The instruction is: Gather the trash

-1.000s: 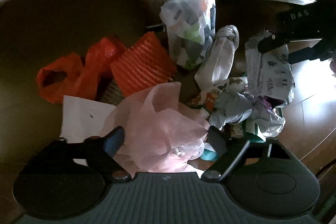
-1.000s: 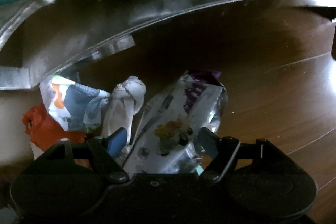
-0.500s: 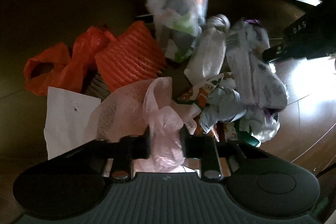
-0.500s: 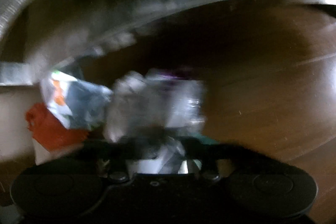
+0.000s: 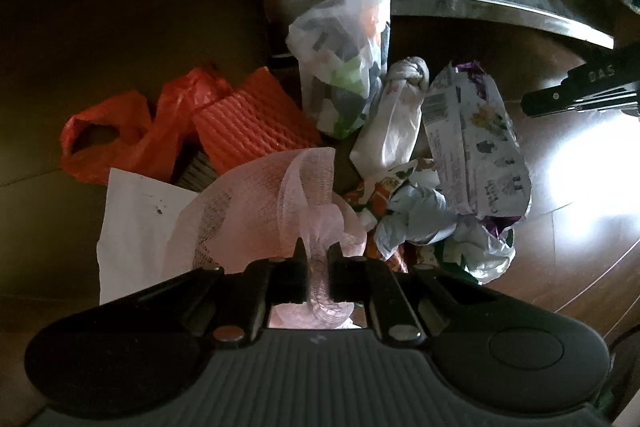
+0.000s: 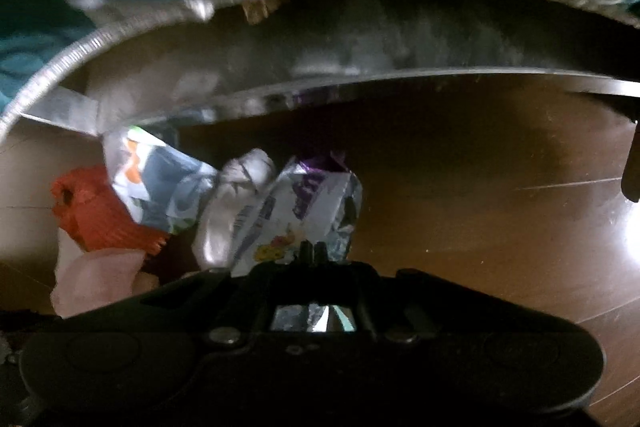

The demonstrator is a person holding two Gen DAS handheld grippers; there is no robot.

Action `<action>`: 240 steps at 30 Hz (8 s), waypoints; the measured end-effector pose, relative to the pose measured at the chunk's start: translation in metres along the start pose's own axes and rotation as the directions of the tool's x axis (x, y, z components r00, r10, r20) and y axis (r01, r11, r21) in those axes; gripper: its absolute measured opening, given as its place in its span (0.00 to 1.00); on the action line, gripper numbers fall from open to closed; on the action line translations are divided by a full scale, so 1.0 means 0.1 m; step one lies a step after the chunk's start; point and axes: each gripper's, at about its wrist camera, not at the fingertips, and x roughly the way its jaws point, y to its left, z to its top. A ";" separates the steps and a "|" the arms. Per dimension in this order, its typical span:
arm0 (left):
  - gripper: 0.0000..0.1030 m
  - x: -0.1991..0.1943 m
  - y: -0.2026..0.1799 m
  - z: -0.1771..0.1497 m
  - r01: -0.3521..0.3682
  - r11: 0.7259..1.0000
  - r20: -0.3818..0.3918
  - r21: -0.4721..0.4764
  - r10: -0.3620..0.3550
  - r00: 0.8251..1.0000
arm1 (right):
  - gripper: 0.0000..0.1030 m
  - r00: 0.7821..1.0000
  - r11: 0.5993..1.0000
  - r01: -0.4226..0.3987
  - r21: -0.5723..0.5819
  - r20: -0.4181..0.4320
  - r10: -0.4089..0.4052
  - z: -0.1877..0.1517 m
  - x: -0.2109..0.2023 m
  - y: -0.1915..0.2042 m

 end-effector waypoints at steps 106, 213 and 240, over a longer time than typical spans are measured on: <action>0.08 -2.43 -0.14 0.34 0.117 0.941 0.341 -0.318 -0.002 0.940 | 0.00 0.974 0.685 0.225 -0.693 0.170 -0.148 -0.60 0.18 0.81; 0.08 -2.43 0.05 0.35 0.197 0.901 0.373 -0.388 -0.042 0.927 | 0.29 0.980 0.984 0.179 -0.022 0.093 -0.177 0.29 0.89 0.59; 0.08 -2.81 -0.12 0.19 0.118 0.930 0.440 -0.348 0.050 0.897 | 0.16 0.976 0.941 0.027 -0.338 0.214 0.049 -0.56 -1.40 0.50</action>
